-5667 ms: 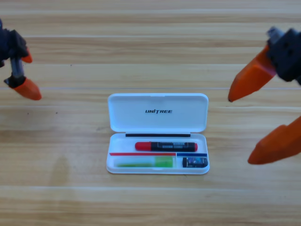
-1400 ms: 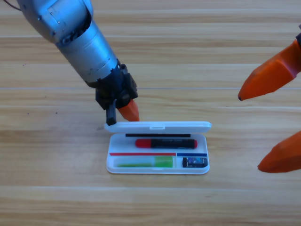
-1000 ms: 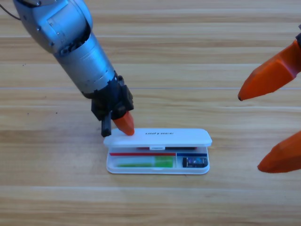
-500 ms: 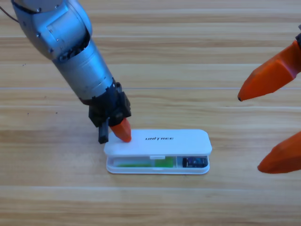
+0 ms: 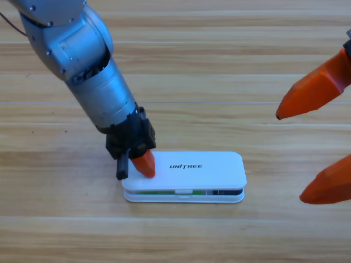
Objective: Clean up eraser and pencils
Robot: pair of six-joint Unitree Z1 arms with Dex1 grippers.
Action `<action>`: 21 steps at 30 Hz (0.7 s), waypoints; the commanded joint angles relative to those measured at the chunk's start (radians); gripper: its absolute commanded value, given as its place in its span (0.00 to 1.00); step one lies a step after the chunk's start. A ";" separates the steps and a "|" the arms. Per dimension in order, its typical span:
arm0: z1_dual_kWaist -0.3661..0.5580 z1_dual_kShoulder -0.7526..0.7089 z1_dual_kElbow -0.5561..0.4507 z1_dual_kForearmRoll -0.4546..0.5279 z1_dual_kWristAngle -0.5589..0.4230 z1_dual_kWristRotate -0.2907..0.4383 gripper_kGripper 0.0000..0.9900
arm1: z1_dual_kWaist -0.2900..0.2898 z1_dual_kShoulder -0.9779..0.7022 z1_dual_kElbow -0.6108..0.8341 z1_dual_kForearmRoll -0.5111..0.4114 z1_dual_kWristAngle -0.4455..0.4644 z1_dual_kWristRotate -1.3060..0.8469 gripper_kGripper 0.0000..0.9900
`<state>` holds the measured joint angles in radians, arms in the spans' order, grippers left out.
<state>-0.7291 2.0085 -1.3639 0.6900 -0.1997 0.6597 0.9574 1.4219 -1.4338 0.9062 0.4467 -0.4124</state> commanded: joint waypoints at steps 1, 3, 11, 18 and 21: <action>-0.032 0.042 0.037 -0.024 0.006 -0.015 0.00 | -0.029 0.037 0.027 -0.015 0.021 0.006 0.95; -0.033 0.045 0.038 -0.024 0.006 -0.019 0.00 | -0.028 0.037 0.027 -0.015 0.021 0.006 0.95; -0.038 0.049 0.060 -0.044 0.008 -0.022 0.00 | -0.029 0.038 0.024 -0.015 0.024 0.006 0.95; -0.041 0.058 0.081 -0.066 0.010 -0.022 0.00 | -0.029 0.040 0.024 -0.015 0.027 0.006 0.95; -0.042 0.064 0.089 -0.075 0.010 -0.022 0.00 | -0.028 0.042 0.024 -0.015 0.027 0.006 0.95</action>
<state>-0.7392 2.0093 -1.3131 0.6339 -0.1996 0.6487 0.9574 1.4250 -1.4338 0.9062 0.4662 -0.4124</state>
